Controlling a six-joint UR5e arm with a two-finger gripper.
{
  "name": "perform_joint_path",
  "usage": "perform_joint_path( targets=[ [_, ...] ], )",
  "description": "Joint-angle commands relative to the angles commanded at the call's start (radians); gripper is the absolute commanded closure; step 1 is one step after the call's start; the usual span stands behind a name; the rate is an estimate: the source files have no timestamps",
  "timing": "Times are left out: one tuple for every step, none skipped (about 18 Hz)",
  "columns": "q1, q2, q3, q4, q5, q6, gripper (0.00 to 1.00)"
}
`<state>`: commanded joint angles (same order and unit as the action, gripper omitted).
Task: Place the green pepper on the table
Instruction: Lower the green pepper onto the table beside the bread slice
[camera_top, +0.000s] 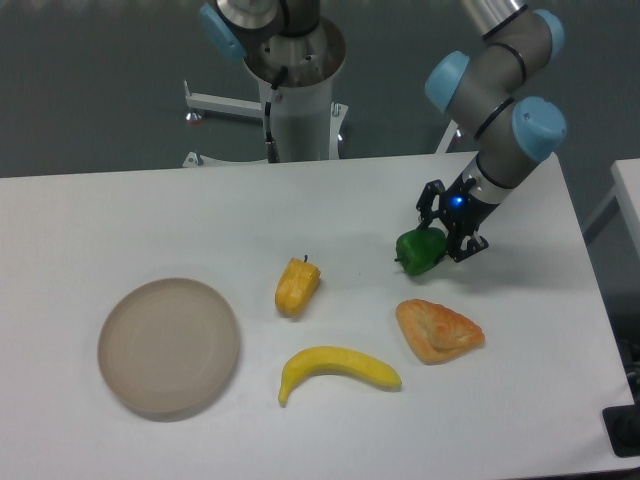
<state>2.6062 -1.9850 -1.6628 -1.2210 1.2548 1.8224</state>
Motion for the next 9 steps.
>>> perform_joint_path(
  targets=[
    [0.0,0.0,0.0,0.0,0.0,-0.002,0.55],
    [0.0,0.0,0.0,0.0,0.0,0.0,0.55],
    [0.0,0.0,0.0,0.0,0.0,0.0,0.53],
    [0.0,0.0,0.0,0.0,0.0,0.0,0.49],
    [0.0,0.0,0.0,0.0,0.0,0.0,0.46],
    [0.002,0.0,0.0,0.0,0.0,0.002,0.42],
    [0.003,0.0,0.0,0.0,0.0,0.002,0.4],
    [0.003,0.0,0.0,0.0,-0.002,0.003,0.39],
    [0.003,0.0,0.0,0.0,-0.002,0.003,0.38]
  ],
)
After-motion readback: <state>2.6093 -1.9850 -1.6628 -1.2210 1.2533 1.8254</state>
